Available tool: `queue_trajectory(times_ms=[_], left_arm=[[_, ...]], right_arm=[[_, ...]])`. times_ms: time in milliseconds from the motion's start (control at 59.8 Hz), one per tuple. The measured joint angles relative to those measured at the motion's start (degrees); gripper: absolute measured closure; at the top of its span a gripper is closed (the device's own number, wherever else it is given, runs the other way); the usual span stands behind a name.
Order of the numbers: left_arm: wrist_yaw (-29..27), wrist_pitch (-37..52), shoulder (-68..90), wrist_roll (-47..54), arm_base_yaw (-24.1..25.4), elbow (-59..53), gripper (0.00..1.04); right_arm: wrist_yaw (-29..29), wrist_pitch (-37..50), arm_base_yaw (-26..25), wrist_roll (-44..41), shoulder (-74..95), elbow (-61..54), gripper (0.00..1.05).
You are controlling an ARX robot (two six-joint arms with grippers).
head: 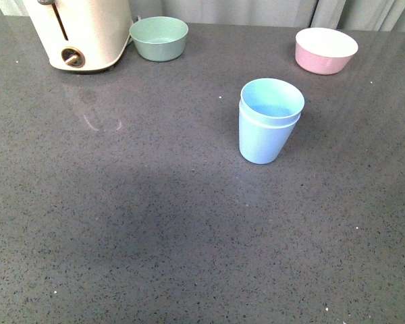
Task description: Stack blue cups with both arms
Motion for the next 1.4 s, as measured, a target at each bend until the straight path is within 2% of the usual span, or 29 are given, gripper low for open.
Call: queue_trajectory(times_ms=[84,117,167,251,635,970,1404], left_arm=[[0.0,0.0,0.0,0.0,0.0,0.0,0.09],[0.0,0.0,0.0,0.0,0.0,0.0,0.09],[0.0,0.0,0.0,0.0,0.0,0.0,0.09],[0.0,0.0,0.0,0.0,0.0,0.0,0.09],[0.0,0.0,0.0,0.0,0.0,0.0,0.09],[0.0,0.0,0.0,0.0,0.0,0.0,0.09],[0.0,0.0,0.0,0.0,0.0,0.0,0.09]], right_arm=[[0.2,0.7,-3.0,4.0,-6.5,-5.5,0.09],[4.9,4.9,-2.6,6.9,-8.3,-8.0,0.13],[15.0,15.3,-1.2,11.9,-10.8,-12.7,0.21],[24.9,28.1,-0.1,18.3,-14.0,-20.3,0.39],[26.0,32.0,0.0,22.4,-24.1,-34.7,1.03],[26.0,29.4,0.1,22.6,-32.8,-40.7,1.03],[26.0,21.4,0.1,22.6,-45.0,-44.9,1.03]])
